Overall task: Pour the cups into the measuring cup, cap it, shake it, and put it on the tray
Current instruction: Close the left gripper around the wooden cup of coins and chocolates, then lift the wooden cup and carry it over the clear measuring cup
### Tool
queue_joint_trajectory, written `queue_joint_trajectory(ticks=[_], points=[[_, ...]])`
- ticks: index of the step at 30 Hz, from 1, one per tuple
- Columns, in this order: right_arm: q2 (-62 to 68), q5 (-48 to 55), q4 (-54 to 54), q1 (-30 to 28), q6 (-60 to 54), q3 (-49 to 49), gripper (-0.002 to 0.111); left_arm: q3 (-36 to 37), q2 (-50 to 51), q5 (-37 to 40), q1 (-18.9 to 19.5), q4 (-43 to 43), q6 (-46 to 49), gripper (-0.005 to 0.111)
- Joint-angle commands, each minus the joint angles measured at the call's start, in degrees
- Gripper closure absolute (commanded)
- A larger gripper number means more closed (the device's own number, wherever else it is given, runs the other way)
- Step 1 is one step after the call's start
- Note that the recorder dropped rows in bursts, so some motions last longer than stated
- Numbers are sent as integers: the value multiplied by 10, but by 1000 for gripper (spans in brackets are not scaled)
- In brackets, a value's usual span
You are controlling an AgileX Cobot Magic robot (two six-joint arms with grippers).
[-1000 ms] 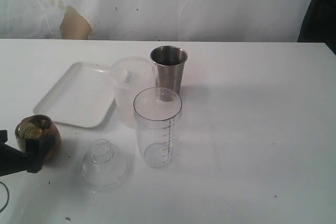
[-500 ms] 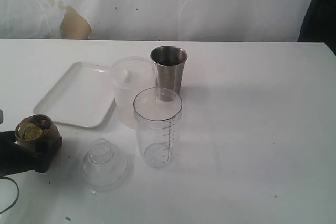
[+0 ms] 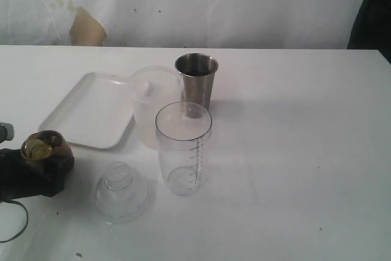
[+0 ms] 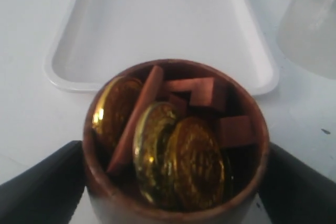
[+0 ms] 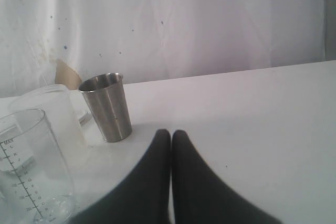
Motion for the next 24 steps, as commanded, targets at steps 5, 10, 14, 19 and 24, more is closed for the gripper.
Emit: queue_joint_trajectory(ticks=[5, 10, 14, 19, 24], points=[[-4, 3, 0, -1, -1, 2, 108, -12, 11, 9, -2, 4, 0, 22], [-4, 3, 0, -1, -1, 2, 108, -12, 9, -2, -2, 4, -3, 47], [-4, 3, 0, -1, -1, 2, 108, -12, -2, -1, -2, 7, -20, 88], [-4, 3, 0, -1, -1, 2, 108, 7, -32, -25, -2, 19, -15, 107], [-4, 3, 0, -1, -1, 2, 108, 25, -92, -32, -2, 13, -25, 107]])
